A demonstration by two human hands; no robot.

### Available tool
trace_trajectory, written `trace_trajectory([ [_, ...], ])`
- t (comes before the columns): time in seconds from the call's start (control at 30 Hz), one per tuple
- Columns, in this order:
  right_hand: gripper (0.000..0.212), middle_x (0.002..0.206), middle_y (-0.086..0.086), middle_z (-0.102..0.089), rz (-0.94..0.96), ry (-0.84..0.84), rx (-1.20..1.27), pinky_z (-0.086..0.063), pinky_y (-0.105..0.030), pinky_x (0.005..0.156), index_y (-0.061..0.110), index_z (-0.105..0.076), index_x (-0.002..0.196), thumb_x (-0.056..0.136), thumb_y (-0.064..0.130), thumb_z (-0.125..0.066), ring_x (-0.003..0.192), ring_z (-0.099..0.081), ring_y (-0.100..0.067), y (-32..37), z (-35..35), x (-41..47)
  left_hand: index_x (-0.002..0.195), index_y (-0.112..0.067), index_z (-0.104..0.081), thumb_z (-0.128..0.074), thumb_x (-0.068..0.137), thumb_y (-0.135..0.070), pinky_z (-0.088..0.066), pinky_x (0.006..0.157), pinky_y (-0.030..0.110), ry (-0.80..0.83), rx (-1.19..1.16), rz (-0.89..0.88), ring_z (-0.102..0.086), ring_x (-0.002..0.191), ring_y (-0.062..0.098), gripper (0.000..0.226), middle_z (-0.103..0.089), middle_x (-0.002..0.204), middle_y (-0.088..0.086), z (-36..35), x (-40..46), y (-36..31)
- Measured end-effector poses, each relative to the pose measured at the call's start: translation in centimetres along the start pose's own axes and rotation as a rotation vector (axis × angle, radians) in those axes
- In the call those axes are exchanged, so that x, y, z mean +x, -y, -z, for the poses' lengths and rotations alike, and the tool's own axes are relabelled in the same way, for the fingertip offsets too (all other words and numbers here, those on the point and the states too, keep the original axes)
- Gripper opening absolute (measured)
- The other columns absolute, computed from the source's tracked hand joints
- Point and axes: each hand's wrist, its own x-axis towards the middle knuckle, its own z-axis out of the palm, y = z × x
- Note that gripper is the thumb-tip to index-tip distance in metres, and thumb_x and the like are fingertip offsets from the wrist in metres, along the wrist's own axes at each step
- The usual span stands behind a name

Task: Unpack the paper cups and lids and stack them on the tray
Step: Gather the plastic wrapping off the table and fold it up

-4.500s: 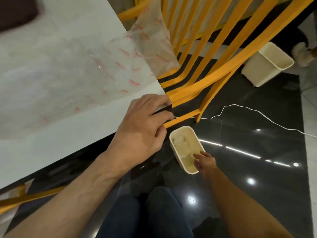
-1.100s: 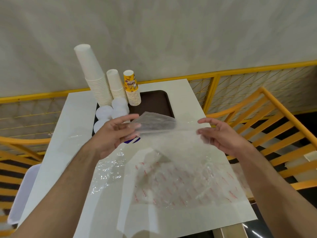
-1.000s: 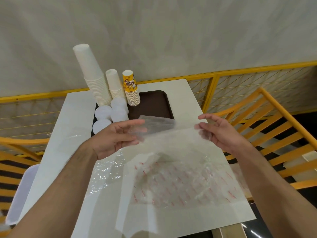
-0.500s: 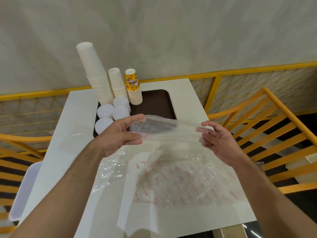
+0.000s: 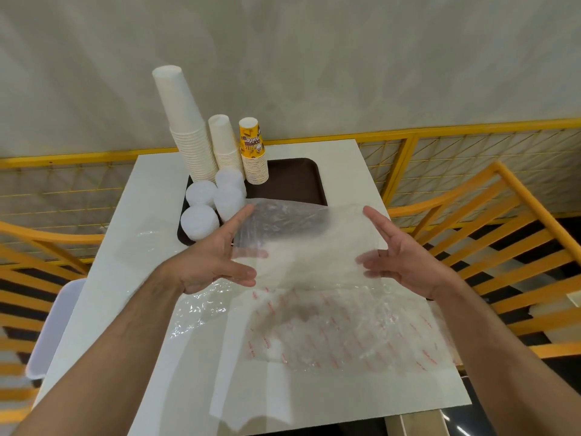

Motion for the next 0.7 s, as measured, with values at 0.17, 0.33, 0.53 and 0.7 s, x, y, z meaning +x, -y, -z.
trace_trajectory([
  [0.17,0.112,0.127,0.024,-0.06,-0.066,0.082,-0.168,-0.059,-0.044,0.083,0.056,-0.021,0.152,0.081,-0.013,-0.073,0.102,-0.069,-0.029,-1.0,-2.1,1.0,0.151,-0.054,-0.018,-0.071,0.073,0.023,-0.06,0.073,0.044,-0.105,-0.005,0.012,-0.06,0.124,0.021,0.122,-0.023,0.158,-0.019,0.9,-3.1,2.7],
  [0.33,0.115,0.12,0.052,-0.038,-0.087,0.172,-0.267,-0.061,-0.039,0.079,0.053,-0.018,0.153,0.08,-0.016,-0.073,0.109,-0.069,-0.022,-1.6,-6.0,1.8,0.146,-0.041,-0.043,-0.067,0.084,0.012,-0.059,0.078,0.053,-0.232,-0.133,-0.002,-0.062,0.122,0.024,0.085,-0.041,0.15,-0.023,2.5,-6.6,4.8],
  [0.53,0.12,0.134,0.033,-0.038,-0.157,0.222,-0.351,-0.061,-0.035,0.081,0.061,-0.015,0.15,0.078,-0.014,-0.075,0.113,-0.067,-0.014,-2.7,-11.1,3.5,0.131,-0.02,-0.064,-0.067,0.087,0.008,-0.06,0.079,0.031,-0.54,-0.157,-0.001,-0.069,0.096,0.029,0.052,-0.072,0.109,0.006,6.7,-8.4,7.5],
  [0.7,0.121,0.139,0.022,-0.046,-0.229,0.214,-0.402,-0.059,-0.038,0.09,0.063,-0.016,0.149,0.077,-0.01,-0.079,0.117,-0.065,-0.014,-4.3,-15.2,4.6,0.136,-0.025,-0.058,-0.069,0.086,0.006,-0.058,0.091,0.033,-0.58,-0.05,0.065,-0.072,0.083,0.025,0.06,-0.073,0.095,0.023,10.9,-11.2,10.5],
])
